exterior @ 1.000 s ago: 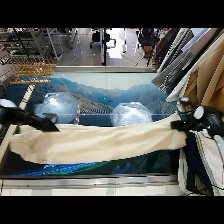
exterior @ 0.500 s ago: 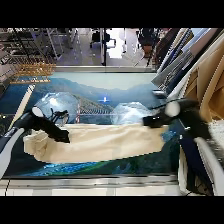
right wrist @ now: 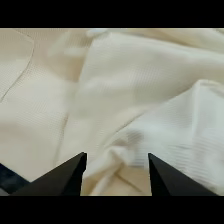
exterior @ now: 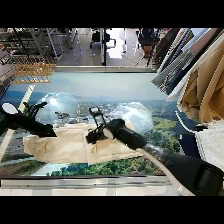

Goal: Fold the clothes and pants, and hang the long-sleeved shirts on hangers.

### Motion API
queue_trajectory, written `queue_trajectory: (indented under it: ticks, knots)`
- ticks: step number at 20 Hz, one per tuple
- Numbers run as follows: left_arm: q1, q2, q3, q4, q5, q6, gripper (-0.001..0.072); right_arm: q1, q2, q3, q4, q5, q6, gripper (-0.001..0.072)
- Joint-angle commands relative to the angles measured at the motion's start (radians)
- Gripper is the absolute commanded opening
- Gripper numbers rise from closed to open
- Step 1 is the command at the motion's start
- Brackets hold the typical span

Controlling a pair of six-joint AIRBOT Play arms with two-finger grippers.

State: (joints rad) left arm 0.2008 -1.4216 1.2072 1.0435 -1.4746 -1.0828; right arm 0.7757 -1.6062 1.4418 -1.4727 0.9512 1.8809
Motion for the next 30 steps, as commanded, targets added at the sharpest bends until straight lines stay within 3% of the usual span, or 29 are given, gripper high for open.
queue_trajectory:
  ticks: [1, 4, 6, 7, 8, 9, 11, 17, 19, 20, 21, 22, 23, 27, 30]
  knots:
    - [0.013, 0.007, -0.003, -0.003, -0.003, -0.002, 0.0017, -0.140, 0.103, 0.055, -0.106, 0.173, -0.104, 0.0465]
    - [0.013, -0.002, -0.007, -0.004, -0.003, -0.002, 0.0018, -0.437, 0.261, -0.059, -0.039, 0.272, -0.275, 0.0443]
    - [0.013, -0.005, -0.018, -0.003, -0.003, -0.002, 0.0018, -0.651, 0.317, -0.187, 0.210, 0.345, -0.554, 0.0452]
    - [0.012, -0.005, -0.027, -0.004, -0.003, -0.002, 0.0018, -0.751, 0.315, -0.256, 0.379, 0.386, -0.695, 0.0531]
    - [0.012, -0.005, -0.037, -0.004, -0.003, -0.002, 0.0018, -0.827, 0.304, -0.322, 0.510, 0.388, -0.770, 0.0595]
    - [0.012, -0.005, -0.047, -0.004, -0.003, -0.003, 0.0018, -0.889, 0.283, -0.386, 0.610, 0.362, -0.848, 0.0595]
    - [0.012, -0.005, -0.055, -0.004, -0.021, -0.003, 0.0018, -0.954, 0.216, -0.454, 0.692, 0.309, -0.936, 0.0605]
    - [0.009, -0.003, -0.055, -0.005, -0.041, -0.003, 0.0017, -0.940, -0.056, -0.440, 0.843, 0.328, -1.123, 0.0599]
    - [-0.003, -0.003, -0.055, -0.019, -0.045, -0.003, 0.0018, -0.890, -0.119, -0.440, 0.872, 0.345, -1.168, 0.0560]
    - [-0.013, -0.003, -0.055, -0.035, -0.049, -0.002, 0.0017, -0.861, -0.133, -0.436, 0.893, 0.340, -1.217, 0.0452]
    - [-0.027, -0.003, -0.055, -0.042, -0.049, -0.002, 0.0017, -0.834, -0.133, -0.414, 0.900, 0.332, -1.233, 0.0108]
    - [-0.045, -0.003, -0.055, -0.040, -0.048, -0.002, 0.0017, -0.819, -0.126, -0.373, 0.874, 0.345, -1.207, 0.0022]
    - [-0.060, -0.003, -0.055, -0.037, -0.047, -0.002, 0.0017, -0.819, -0.099, -0.320, 0.785, 0.339, -1.119, 0.0021]
    - [-0.119, -0.006, -0.055, -0.031, -0.010, -0.002, 0.0017, -0.837, 0.132, -0.150, 0.008, 0.230, -0.584, 0.0020]
    - [-0.182, -0.006, -0.055, -0.056, 0.014, -0.002, 0.0017, -0.890, 0.266, -0.051, -0.182, 0.301, -0.477, 0.0019]
